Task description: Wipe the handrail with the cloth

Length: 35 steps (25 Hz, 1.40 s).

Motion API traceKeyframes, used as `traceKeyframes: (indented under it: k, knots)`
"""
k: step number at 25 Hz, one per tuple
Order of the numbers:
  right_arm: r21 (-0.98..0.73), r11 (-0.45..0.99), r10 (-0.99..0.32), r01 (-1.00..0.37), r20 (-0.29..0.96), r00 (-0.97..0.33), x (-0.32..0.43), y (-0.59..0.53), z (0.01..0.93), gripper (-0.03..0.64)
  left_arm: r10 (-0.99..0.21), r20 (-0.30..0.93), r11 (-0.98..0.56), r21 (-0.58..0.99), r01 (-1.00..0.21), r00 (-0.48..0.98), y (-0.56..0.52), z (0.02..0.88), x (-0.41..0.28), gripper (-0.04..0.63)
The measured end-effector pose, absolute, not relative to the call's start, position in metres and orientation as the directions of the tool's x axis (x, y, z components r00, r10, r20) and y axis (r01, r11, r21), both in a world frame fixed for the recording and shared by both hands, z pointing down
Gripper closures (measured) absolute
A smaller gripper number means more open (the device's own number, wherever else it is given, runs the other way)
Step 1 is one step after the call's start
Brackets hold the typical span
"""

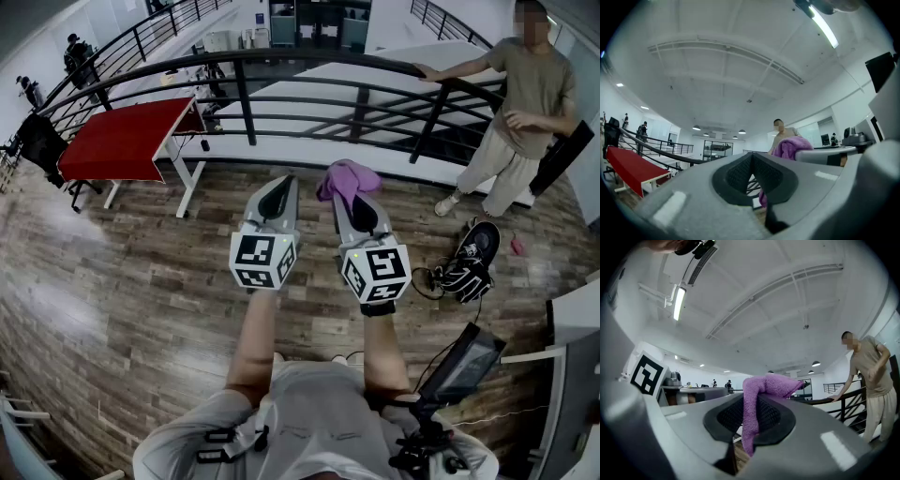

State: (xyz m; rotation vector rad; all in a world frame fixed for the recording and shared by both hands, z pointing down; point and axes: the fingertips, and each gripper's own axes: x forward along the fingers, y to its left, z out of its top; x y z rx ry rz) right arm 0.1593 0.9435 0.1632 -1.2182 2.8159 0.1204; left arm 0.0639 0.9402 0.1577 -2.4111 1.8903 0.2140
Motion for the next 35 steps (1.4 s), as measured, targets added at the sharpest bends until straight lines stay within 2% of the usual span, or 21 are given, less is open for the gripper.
traceKeyframes:
  k: [7, 15, 18, 26, 35]
  knots:
    - [0.021, 0.687, -0.724, -0.727, -0.072, -0.686, 0.105, 0.944, 0.168, 0.572, -0.962, -0.150, -0.241, 0.074, -0.968, 0.228, 0.942, 0.161, 0.007, 0.597]
    - [-0.038, 0.637, -0.770, -0.770, -0.065, -0.634, 0.069, 0.954, 0.175, 0.572, -0.939, -0.143, -0.322, 0.058, -0.945, 0.311, 0.954, 0.165, -0.029, 0.597]
    - [0.001, 0.614, -0.789, -0.789, -0.046, -0.613, 0.069, 0.959, 0.177, 0.572, -0.935, -0.158, -0.333, 0.080, -0.940, 0.318, 0.960, 0.168, -0.037, 0.597]
    - [0.040, 0.594, -0.803, -0.803, -0.018, -0.595, 0.071, 0.933, 0.179, 0.572, -0.944, -0.147, -0.313, 0.122, -0.942, 0.295, 0.937, 0.180, -0.054, 0.597]
    - [-0.066, 0.651, -0.759, -0.757, -0.019, -0.651, 0.047, 0.837, 0.207, 0.572, -0.956, -0.067, -0.291, 0.061, -0.955, 0.287, 0.851, 0.203, -0.062, 0.598]
